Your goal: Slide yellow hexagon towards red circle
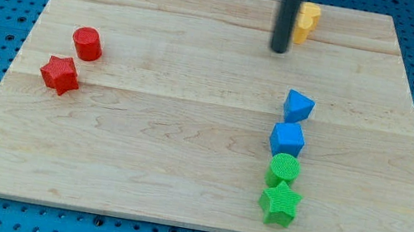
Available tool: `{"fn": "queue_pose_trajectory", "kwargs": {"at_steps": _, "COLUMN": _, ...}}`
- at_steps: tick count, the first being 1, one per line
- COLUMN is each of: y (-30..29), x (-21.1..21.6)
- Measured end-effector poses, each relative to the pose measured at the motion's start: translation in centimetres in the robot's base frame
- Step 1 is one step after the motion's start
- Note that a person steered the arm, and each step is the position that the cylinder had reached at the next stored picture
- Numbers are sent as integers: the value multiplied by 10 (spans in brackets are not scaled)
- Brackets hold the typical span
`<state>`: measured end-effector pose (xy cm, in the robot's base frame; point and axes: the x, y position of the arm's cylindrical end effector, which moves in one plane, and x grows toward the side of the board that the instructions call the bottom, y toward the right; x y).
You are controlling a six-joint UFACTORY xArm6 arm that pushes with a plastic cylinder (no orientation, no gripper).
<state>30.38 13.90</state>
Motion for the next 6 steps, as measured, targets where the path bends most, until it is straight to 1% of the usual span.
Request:
{"fn": "queue_pose_trajectory", "kwargs": {"at_steps": 1, "y": 94, "x": -18}}
{"fn": "queue_pose_trajectory", "kwargs": {"at_steps": 2, "y": 62, "x": -75}}
{"fn": "queue_pose_trajectory", "kwargs": {"at_steps": 3, "y": -23, "x": -76}}
{"fn": "queue_pose_trajectory", "kwargs": {"at_steps": 4, "y": -18, "x": -78}}
{"fn": "queue_pose_trajectory", "kwargs": {"at_steps": 5, "y": -22, "x": -104}}
{"fn": "queue_pose_trajectory", "kwargs": {"at_steps": 6, "y": -151, "x": -44}}
